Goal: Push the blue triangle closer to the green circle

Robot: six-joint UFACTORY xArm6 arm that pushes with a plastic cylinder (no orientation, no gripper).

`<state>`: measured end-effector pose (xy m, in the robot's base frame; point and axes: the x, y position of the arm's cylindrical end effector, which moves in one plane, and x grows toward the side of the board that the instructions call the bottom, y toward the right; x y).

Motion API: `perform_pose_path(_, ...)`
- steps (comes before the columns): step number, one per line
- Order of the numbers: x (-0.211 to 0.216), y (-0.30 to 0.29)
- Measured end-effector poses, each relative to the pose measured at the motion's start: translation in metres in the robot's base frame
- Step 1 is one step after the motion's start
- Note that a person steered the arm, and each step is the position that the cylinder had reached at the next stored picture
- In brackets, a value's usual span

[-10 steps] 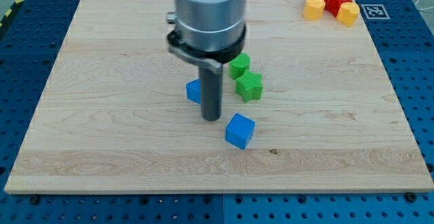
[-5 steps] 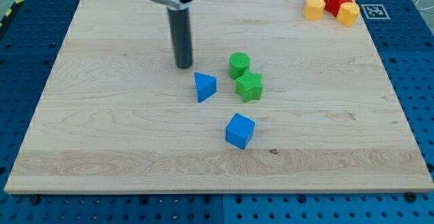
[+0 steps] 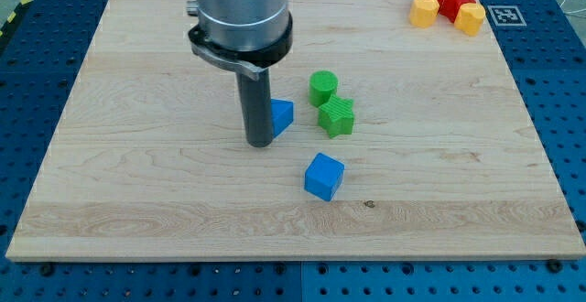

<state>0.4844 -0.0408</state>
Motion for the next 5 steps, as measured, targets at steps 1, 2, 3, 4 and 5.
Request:
perform_pose_path(1, -0.012, 0.0)
perform_pose_path(2, -0.027, 0.0)
perform_pose_path(3, -0.045, 0.002)
perform_pose_path(4, -0.062, 0.009)
perform_pose_path(5, -0.07, 0.012)
